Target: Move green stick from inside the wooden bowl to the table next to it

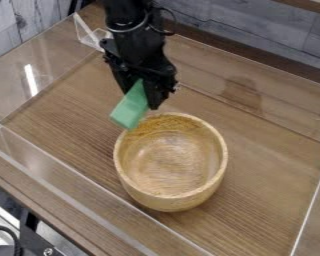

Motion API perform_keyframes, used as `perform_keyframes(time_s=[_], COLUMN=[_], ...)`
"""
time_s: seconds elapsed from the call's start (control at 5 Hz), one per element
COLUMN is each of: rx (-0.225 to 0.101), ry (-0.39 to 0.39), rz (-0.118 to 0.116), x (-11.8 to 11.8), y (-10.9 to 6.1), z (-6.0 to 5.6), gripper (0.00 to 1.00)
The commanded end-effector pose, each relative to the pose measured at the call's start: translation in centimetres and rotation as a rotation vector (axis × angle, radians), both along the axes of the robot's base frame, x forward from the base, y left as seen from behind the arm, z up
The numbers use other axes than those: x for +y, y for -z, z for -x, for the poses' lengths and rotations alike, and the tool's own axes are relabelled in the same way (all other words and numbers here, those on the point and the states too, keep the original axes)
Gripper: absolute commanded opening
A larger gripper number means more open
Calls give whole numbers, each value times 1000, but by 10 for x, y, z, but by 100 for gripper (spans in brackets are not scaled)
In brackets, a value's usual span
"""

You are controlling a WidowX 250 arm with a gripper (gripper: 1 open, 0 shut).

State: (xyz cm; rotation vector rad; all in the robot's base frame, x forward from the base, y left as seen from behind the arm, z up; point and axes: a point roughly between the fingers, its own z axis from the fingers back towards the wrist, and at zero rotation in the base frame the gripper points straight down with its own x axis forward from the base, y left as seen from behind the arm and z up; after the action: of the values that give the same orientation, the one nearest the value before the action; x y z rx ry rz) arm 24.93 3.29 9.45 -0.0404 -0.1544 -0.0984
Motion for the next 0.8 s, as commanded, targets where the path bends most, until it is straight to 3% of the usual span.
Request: perform_keyframes(time_s=[0.0, 0.6], rx=[-66, -53], ry=[-5, -29], rz=[-5, 4], x=[-1, -2], y=[-18, -12], z=[-11, -12], gripper=[0, 0])
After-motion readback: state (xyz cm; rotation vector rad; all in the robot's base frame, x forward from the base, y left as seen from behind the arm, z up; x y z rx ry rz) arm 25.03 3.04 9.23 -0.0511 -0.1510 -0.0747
